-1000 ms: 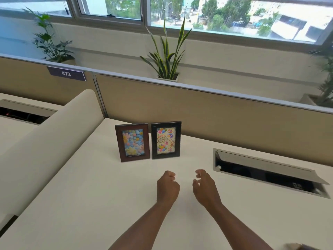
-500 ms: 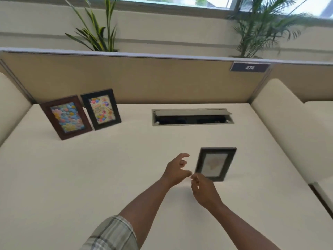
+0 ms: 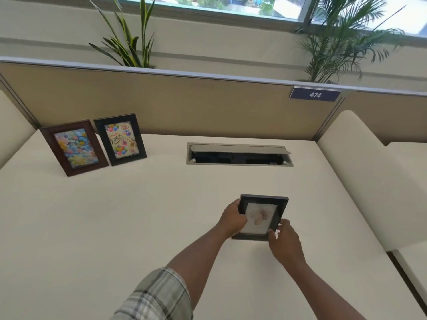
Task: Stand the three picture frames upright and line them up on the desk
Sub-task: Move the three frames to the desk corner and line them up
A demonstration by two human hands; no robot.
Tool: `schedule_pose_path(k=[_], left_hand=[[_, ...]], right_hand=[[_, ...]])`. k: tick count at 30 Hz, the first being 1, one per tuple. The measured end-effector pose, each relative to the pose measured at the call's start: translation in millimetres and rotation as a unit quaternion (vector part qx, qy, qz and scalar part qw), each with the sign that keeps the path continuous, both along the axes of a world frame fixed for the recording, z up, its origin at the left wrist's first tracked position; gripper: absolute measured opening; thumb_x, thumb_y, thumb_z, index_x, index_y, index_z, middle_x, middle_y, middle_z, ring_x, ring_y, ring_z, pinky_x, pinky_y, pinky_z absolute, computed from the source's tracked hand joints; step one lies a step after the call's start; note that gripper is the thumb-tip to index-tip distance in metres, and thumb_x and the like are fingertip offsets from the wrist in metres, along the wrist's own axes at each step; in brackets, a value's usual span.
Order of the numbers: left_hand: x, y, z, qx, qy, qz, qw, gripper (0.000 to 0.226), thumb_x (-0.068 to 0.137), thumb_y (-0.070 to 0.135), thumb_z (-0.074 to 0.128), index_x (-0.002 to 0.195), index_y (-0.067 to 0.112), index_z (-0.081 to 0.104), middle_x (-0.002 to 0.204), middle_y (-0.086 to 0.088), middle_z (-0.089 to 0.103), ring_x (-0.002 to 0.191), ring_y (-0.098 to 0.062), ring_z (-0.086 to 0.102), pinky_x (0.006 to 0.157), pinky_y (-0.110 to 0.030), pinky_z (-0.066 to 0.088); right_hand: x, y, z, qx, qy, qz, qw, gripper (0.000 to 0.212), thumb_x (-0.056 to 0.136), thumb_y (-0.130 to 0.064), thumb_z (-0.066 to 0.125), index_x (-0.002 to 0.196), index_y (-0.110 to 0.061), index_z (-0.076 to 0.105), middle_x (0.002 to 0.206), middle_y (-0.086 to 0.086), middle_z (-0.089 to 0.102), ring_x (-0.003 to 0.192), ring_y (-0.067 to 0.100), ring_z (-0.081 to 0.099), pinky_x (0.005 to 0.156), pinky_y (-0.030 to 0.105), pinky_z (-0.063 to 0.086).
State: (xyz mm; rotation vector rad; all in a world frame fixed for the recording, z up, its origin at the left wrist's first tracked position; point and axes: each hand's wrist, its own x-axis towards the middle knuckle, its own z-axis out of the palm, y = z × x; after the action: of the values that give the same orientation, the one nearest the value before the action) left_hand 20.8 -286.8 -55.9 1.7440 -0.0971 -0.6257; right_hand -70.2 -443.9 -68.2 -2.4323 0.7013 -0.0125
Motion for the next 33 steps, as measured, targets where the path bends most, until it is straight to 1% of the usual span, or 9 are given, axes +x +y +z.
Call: schedule_pose_path(k=[4,9,14,19,23,25,27,28,33], left_hand=[[5.4,15.7,5.0,0.0,-0.008,0.016,1.0,0.054,0.076,-0.006,0.046,0.124,0.016,0.055,0.119,-0.011,0.065,0.113,-0.027,0.059,0.094,-0.046,0.054],[14.9,48.3,14.1,-0.006,-0.014,0.043,0.999,0.053,0.076,-0.006,0.048,0.123,0.02,0.053,0.117,-0.006,0.062,0.112,-0.023,0.056,0.089,-0.039,0.056],[44.8,107.9,35.4,0.01,-0.054,0.084,0.995,0.056,0.077,-0.008,0.056,0.125,0.021,0.05,0.12,-0.006,0.059,0.116,-0.022,0.052,0.082,-0.031,0.055],[65.6,157.6,53.0,0.007,-0.103,0.225,0.969,0.047,0.075,0.003,0.063,0.114,0.026,0.049,0.113,0.002,0.059,0.113,-0.018,0.055,0.072,-0.018,0.056],[82.7,179.9,56.0,0.043,-0.142,0.327,0.933,0.059,0.08,0.006,0.062,0.134,0.023,0.047,0.124,0.003,0.051,0.115,-0.01,0.046,0.085,-0.02,0.052],[95.8,185.4,57.0,0.033,-0.131,0.353,0.926,0.068,0.081,0.003,0.059,0.143,0.023,0.038,0.128,0.001,0.051,0.116,-0.01,0.046,0.082,-0.015,0.052],[109.7,189.4,56.7,0.016,-0.124,0.367,0.922,0.068,0.081,-0.001,0.055,0.142,0.024,0.037,0.125,0.004,0.054,0.118,-0.012,0.048,0.073,-0.007,0.049],[118.6,191.5,54.4,0.018,-0.126,0.365,0.922,0.067,0.081,-0.003,0.054,0.141,0.024,0.039,0.123,0.005,0.054,0.12,-0.014,0.049,0.073,-0.008,0.05],[166.4,201.7,41.7,0.043,-0.116,0.353,0.928,0.067,0.085,-0.006,0.056,0.142,0.024,0.04,0.135,-0.006,0.053,0.131,-0.023,0.046,0.091,-0.036,0.057]], right_hand=[[17.2,15.1,6.3,0.035,-0.045,0.021,0.998,0.023,0.094,-0.02,0.055,0.111,-0.008,0.047,0.106,0.017,0.065,0.09,0.033,0.062,0.069,0.038,0.051],[45.8,43.5,12.6,0.021,-0.094,0.043,0.994,0.02,0.097,-0.033,0.051,0.106,-0.017,0.044,0.096,0.012,0.067,0.074,0.024,0.056,0.053,0.03,0.044],[95.9,103.1,31.7,0.042,-0.135,0.054,0.988,0.015,0.098,-0.037,0.048,0.099,-0.023,0.045,0.1,0.008,0.063,0.09,0.026,0.061,0.068,0.046,0.059],[150.0,157.5,55.5,0.068,-0.168,0.066,0.981,0.016,0.098,-0.038,0.047,0.102,-0.023,0.048,0.1,0.007,0.063,0.092,0.026,0.062,0.067,0.045,0.06],[195.5,193.7,72.5,0.077,-0.198,0.071,0.975,0.017,0.097,-0.038,0.045,0.098,-0.022,0.048,0.095,0.004,0.061,0.085,0.024,0.059,0.066,0.041,0.054],[218.3,208.4,75.3,0.077,-0.197,0.073,0.975,0.021,0.097,-0.039,0.045,0.098,-0.018,0.05,0.094,0.005,0.06,0.085,0.024,0.058,0.068,0.042,0.054],[238.2,219.6,74.8,0.081,-0.194,0.072,0.975,0.023,0.097,-0.038,0.045,0.098,-0.016,0.05,0.094,0.006,0.061,0.085,0.025,0.059,0.068,0.043,0.054],[249.0,223.7,72.7,0.082,-0.189,0.073,0.976,0.022,0.097,-0.037,0.046,0.099,-0.016,0.05,0.095,0.006,0.061,0.086,0.026,0.06,0.068,0.043,0.054],[299.4,233.0,52.2,0.101,-0.144,0.116,0.978,0.022,0.095,-0.021,0.052,0.116,-0.014,0.048,0.113,0.008,0.062,0.101,0.026,0.06,0.075,0.043,0.058]])
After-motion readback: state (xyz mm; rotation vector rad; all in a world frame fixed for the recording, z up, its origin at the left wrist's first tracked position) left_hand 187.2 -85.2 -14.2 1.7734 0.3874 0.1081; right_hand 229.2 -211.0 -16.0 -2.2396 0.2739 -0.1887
